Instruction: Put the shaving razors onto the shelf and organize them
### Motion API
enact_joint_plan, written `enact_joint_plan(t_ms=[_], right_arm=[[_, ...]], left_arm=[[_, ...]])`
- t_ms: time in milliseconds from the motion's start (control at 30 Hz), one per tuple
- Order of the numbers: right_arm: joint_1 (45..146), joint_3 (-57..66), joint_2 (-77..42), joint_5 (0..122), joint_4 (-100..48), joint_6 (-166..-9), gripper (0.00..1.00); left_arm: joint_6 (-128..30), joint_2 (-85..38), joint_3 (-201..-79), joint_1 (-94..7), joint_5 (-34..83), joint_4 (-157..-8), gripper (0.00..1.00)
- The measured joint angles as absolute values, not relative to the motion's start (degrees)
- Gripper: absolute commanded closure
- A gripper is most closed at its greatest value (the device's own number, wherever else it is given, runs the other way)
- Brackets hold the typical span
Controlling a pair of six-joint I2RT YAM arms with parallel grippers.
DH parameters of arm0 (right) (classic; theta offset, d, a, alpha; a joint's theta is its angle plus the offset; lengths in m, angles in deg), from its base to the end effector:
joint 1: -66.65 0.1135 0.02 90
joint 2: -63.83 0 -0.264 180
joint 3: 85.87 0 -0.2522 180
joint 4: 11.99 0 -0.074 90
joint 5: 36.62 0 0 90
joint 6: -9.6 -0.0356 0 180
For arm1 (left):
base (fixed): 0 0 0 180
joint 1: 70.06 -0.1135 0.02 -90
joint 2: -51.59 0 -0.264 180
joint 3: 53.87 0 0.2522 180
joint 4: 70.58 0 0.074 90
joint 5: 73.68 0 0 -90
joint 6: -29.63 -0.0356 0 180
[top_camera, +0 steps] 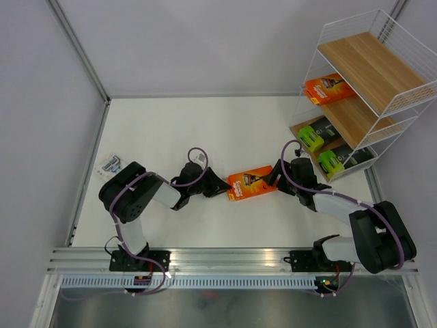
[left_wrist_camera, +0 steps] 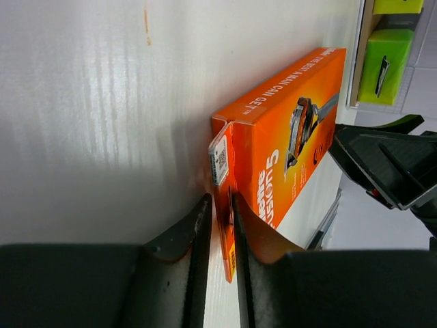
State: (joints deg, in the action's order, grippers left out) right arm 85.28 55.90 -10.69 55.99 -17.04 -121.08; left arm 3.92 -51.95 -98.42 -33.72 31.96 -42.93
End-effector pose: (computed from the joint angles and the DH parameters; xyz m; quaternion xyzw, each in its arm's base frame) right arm 0.2222 0.0766 0.1463 0.1650 0.8959 0.2218 0.3477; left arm 0.2394 -0.1880 0.0977 -0.1439 0.8542 -0.4492 0.2186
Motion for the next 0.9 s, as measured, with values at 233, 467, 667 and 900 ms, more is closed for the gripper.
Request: enact_joint_plan(t_ms=[233,467,667,900], right_arm=[[85.11,55.90,-11.34,57.04,-15.71,-120.60,0.21],[84.78,55.84,-11.19,56.69,-16.16,-120.45,0.21],[85.20,53.70,-7.45,54.99,-25.96,-119.73,0.07],[85.37,46.79,1.20,47.36,-42.39,-119.40,0.02]], left_arm=[[3.92,-55.39,-99.27,-34.22,34.50,-37.45,0.98],[2.33,-55.91,-101.08,-34.37,34.63,-38.25,0.98],[-4.27,-51.98,-104.45,-33.96,34.19,-45.58,0.98],[-16.84,-44.74,-109.85,-33.94,33.05,-52.29,0.98]])
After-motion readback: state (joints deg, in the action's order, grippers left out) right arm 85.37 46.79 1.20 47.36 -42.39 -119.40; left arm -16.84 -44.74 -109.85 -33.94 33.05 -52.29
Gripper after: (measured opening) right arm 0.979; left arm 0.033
